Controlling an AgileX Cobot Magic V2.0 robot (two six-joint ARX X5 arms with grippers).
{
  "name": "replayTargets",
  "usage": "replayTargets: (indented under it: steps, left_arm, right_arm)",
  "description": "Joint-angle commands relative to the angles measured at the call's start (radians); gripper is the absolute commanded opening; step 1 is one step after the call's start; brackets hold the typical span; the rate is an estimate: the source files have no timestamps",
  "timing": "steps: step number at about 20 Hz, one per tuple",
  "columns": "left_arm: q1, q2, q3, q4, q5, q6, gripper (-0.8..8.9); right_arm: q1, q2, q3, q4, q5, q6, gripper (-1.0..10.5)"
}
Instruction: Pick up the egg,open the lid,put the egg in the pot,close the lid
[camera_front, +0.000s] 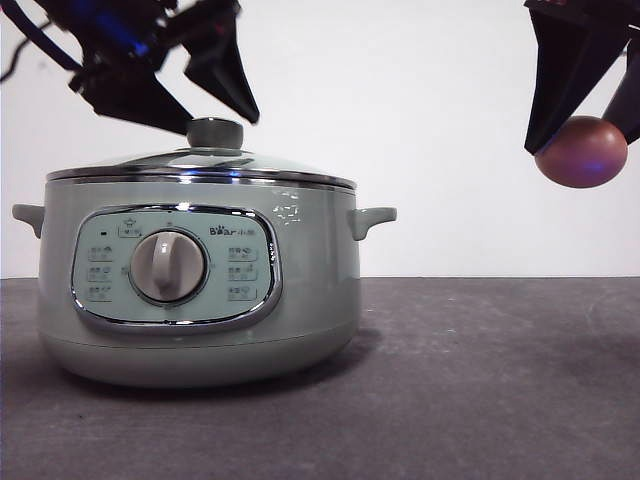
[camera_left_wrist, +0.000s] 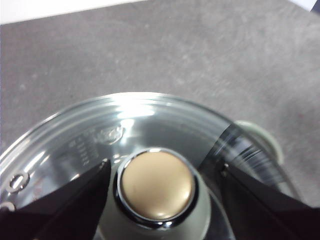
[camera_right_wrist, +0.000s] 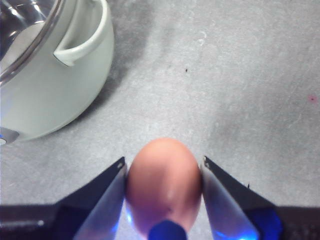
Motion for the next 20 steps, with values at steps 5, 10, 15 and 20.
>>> replayTargets:
  steps: [5, 10, 15, 20]
  left_arm:
    - [-0.003, 0.042, 0.005, 0.016, -0.033, 0.019, 3.19]
    - [-0.003, 0.042, 0.005, 0.024, -0.032, 0.045, -0.08]
    - [-0.003, 0.001, 0.006, 0.047, -0.033, 0.045, -0.08]
    - [-0.003, -0.177, 0.006, 0.043, -0.061, 0.045, -0.08]
  right_arm:
    - [0.000, 0.001, -0.005, -0.018, 0.004, 0.009, -0.1]
    - [0.000, 0.001, -0.005, -0.017, 0.003, 0.009, -0.1]
    - [0.002, 0.001, -0.004, 0.042, -0.011, 0.010, -0.1]
    - [0.010, 0.018, 0.079, 0.108, -0.132, 0.008, -0.1]
